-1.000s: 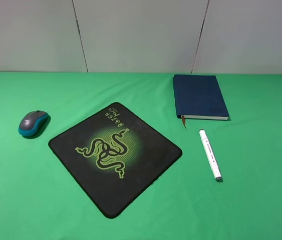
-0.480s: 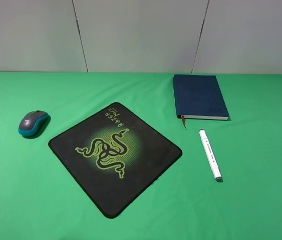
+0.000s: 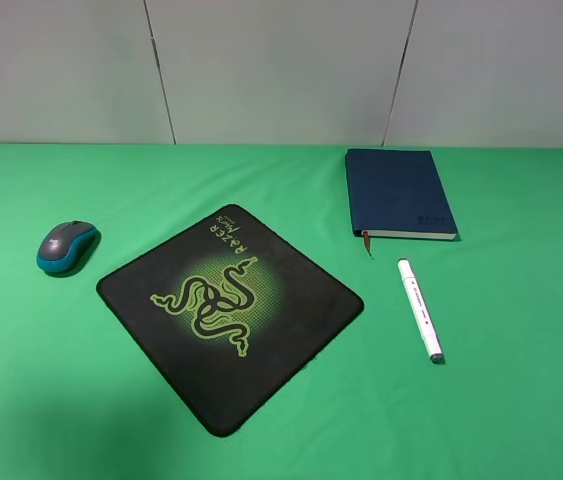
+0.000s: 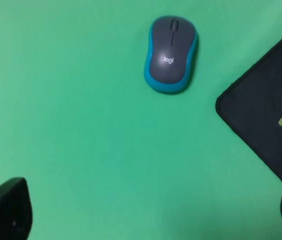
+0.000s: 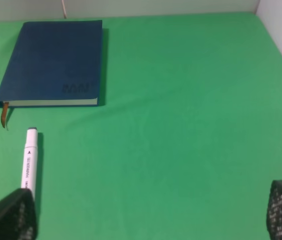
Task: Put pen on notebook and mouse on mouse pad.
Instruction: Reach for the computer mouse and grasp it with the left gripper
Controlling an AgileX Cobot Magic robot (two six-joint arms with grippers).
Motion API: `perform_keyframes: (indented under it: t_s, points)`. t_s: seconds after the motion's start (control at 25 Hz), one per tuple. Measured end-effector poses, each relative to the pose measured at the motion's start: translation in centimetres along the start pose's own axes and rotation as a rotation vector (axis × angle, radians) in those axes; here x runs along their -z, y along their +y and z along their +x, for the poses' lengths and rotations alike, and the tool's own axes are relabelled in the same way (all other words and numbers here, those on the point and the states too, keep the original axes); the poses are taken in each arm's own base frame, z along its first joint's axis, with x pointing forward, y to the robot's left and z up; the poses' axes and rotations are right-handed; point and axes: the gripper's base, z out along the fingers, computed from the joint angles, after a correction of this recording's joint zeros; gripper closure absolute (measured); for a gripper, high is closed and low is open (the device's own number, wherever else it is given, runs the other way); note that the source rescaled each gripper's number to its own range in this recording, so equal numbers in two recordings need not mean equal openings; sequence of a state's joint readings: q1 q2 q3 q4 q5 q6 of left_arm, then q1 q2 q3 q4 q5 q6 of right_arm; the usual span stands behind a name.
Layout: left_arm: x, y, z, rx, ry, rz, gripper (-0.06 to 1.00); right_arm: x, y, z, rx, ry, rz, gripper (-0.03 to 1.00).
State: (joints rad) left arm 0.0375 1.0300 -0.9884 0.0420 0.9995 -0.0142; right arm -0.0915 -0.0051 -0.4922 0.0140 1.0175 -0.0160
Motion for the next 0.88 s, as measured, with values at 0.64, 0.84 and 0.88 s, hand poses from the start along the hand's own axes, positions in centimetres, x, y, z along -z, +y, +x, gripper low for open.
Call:
perform_keyframes:
  t_s: [0.64,0.84,0.88]
  points:
    - [-14.9,-2.2,-7.6,-0.038,0.29,0.035,-0.05,0.0,0.0,0.0,0.0,0.0,0.0,-0.03]
    - [-18.8,-2.9,-8.1,-0.056,0.334,0.034,-0.05,0.0,0.0,0.0,0.0,0.0,0.0,-0.03]
    - [-19.5,-3.0,-8.0,-0.058,0.343,0.034,-0.05,0.0,0.0,0.0,0.0,0.0,0.0,-0.03]
